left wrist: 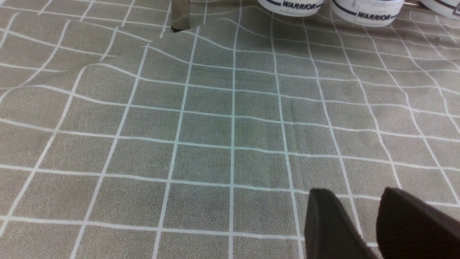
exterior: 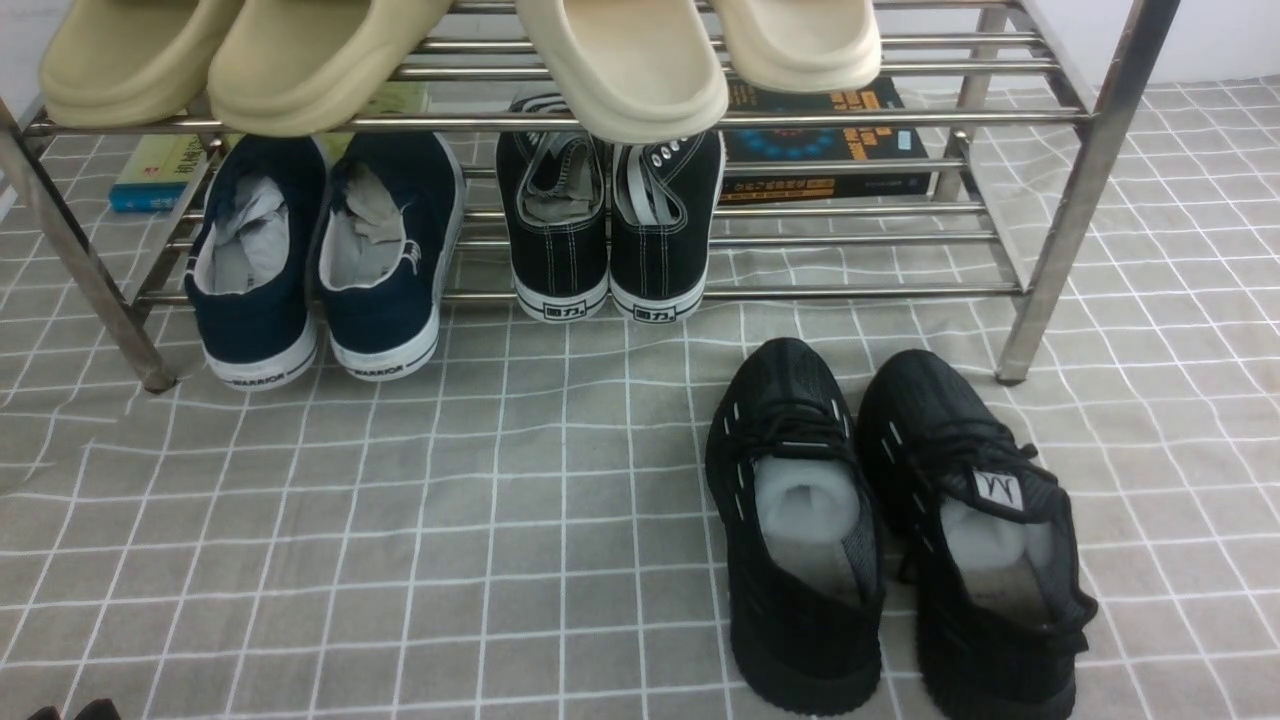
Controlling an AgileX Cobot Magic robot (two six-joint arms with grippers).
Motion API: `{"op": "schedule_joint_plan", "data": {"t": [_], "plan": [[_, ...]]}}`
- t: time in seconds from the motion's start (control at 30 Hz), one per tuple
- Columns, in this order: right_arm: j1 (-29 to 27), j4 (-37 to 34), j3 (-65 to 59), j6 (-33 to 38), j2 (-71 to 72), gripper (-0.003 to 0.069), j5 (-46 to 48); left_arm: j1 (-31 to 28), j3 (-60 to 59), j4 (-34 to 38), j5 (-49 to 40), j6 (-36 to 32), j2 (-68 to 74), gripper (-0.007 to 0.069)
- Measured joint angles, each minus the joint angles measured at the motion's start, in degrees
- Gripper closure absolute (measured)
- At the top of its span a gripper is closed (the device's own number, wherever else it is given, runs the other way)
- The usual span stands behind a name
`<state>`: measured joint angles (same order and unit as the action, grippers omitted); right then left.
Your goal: Take the shoes off the shelf with your hand from the grey coffee tablecloth.
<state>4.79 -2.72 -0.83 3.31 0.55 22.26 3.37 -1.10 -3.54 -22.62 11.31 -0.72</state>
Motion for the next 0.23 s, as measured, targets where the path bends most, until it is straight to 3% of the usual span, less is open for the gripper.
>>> {"op": "schedule_joint_plan", "data": {"t": [0.23], "plan": [[0.00,0.00,0.00,0.00,0.00,0.0561,0.00,0.00,0.00,0.00,0.00,0.00,0.00,0.0385]]}}
